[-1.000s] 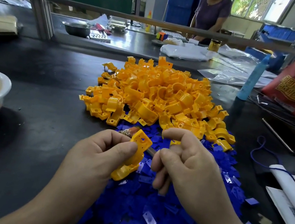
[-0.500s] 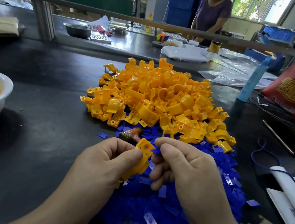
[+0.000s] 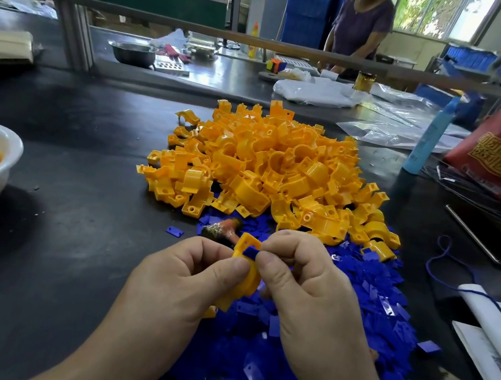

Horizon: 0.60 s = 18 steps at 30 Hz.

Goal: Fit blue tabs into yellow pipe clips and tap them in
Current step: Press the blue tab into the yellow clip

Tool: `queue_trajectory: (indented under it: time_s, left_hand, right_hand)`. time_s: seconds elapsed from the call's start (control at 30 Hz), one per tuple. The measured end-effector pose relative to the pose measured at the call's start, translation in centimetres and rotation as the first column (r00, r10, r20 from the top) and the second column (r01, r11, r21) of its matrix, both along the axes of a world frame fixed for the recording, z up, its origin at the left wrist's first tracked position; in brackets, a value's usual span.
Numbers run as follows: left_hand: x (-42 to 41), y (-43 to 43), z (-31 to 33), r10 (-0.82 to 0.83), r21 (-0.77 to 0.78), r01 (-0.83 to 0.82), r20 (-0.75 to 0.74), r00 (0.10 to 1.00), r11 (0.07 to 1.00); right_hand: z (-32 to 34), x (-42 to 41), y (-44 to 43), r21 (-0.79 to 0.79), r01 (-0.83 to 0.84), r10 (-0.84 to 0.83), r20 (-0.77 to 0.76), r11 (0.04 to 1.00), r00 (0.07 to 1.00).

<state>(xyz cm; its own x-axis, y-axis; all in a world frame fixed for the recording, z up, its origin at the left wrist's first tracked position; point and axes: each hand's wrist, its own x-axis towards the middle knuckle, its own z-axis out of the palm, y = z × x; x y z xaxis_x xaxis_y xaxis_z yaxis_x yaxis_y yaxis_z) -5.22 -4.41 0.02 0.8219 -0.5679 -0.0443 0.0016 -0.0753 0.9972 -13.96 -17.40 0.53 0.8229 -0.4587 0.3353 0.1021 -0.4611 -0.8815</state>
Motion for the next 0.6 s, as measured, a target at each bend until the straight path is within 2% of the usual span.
queue_trajectory:
  time_s: [0.27, 0.43, 0.6]
  left_hand:
    - [-0.25, 0.14, 0.3, -0.064, -0.037, 0.063, -0.03, 0.998, 0.997]
    - [0.04, 0.4, 0.02, -0.055, 0.032, 0.054, 0.039, 0.998, 0.998]
    - [0.46, 0.7, 0.11, -0.128, -0.03, 0.128, -0.004, 0.992, 0.991]
  right_hand:
    - [-0.07, 0.16, -0.13, 0.246, -0.097, 0.086, 0.058, 0.964, 0.995]
    - [-0.01, -0.02, -0.59, 0.196, -0.093, 0.09, 0.023, 0.976, 0.996]
    - [-0.14, -0.07, -0.19, 0.073, -0.117, 0.12, -0.031, 0.99, 0.992]
